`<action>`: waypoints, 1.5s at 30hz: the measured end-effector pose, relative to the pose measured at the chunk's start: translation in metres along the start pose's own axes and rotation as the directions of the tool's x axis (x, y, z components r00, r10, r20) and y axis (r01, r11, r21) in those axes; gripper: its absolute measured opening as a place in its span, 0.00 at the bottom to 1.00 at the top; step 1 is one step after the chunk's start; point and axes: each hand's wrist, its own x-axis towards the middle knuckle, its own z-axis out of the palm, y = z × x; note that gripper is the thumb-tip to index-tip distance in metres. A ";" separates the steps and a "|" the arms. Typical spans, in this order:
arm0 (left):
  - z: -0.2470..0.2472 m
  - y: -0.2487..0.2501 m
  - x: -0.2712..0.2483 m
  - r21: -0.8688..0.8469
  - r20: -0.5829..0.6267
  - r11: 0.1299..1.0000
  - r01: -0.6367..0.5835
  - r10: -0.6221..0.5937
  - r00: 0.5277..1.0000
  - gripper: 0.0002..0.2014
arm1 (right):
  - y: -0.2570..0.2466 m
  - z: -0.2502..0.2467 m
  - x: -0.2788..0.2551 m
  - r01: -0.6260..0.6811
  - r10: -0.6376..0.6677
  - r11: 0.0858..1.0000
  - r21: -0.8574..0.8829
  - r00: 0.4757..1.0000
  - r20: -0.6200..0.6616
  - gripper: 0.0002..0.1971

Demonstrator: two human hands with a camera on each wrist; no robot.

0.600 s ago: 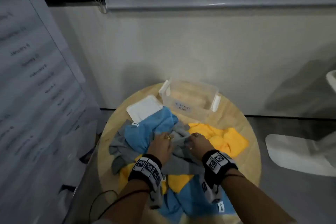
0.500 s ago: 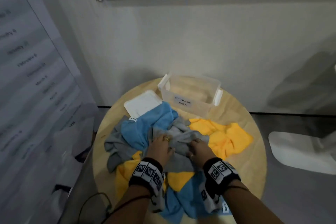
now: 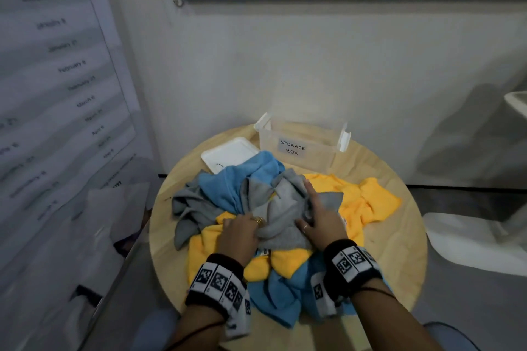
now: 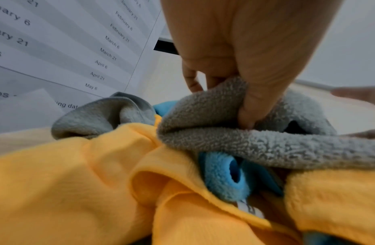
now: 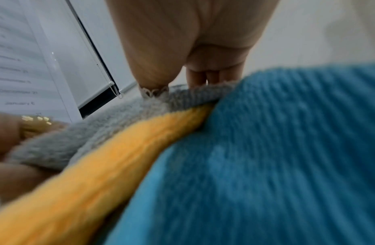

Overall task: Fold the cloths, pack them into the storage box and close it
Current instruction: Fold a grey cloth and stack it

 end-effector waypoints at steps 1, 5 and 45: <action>-0.004 0.001 -0.003 0.009 -0.012 1.000 -0.023 0.023 1.000 0.14 | -0.002 -0.004 0.003 -0.016 0.018 0.997 -0.069 0.999 0.040 0.31; -0.019 0.000 -0.012 -0.104 -0.080 0.995 -0.006 -0.003 0.997 0.10 | -0.008 -0.027 0.000 -0.069 0.080 0.986 -0.151 0.994 0.070 0.10; -0.057 -0.094 -0.098 -0.234 0.015 0.968 0.094 -0.093 0.996 0.09 | 0.079 -0.066 -0.101 -0.009 0.029 0.993 -0.115 0.984 0.173 0.16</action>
